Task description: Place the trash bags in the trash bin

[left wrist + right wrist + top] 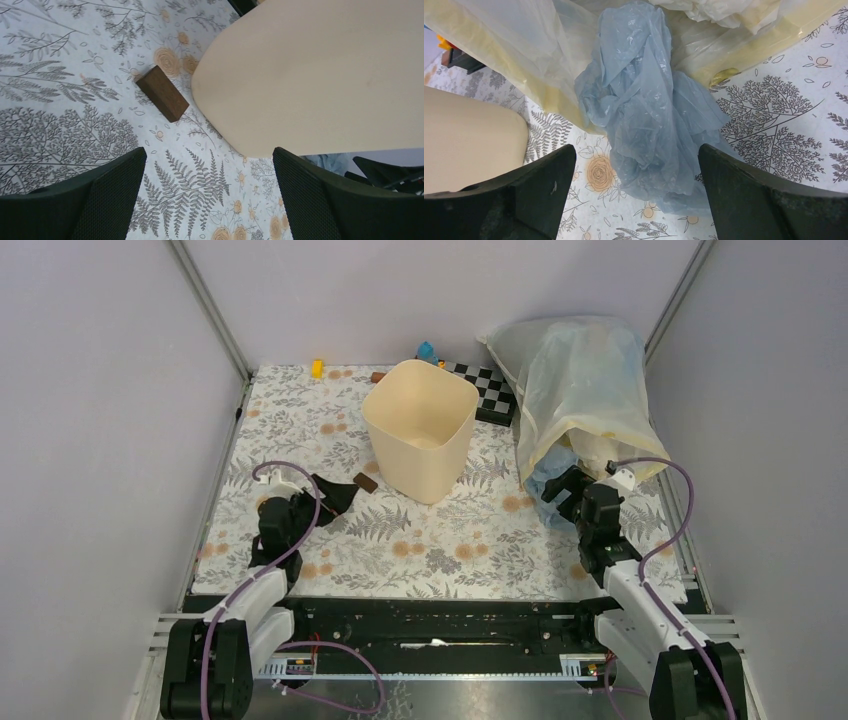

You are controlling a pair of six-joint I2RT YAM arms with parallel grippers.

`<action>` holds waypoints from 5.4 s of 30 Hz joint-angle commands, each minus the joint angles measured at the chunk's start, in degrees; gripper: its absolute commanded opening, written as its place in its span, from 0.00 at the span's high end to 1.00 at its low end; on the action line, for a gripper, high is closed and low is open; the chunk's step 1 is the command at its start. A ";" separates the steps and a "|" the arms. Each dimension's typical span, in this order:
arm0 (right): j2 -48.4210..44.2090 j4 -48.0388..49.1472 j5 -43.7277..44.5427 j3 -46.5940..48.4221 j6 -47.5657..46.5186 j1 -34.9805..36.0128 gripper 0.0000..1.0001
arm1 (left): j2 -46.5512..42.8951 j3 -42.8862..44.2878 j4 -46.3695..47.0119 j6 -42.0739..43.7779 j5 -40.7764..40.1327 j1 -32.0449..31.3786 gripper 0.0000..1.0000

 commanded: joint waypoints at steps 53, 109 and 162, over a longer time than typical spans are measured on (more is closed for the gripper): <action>19.23 19.99 -45.71 9.73 -16.52 23.58 1.00 | 8.73 2.03 23.49 7.99 16.10 -17.86 0.01; 11.08 -19.87 -26.97 9.16 0.72 29.00 0.99 | 8.54 11.12 3.70 29.24 -7.95 -46.42 0.06; 2.27 -15.63 -15.57 11.09 9.04 37.69 0.23 | -8.71 3.92 4.52 38.72 -25.00 -60.84 1.00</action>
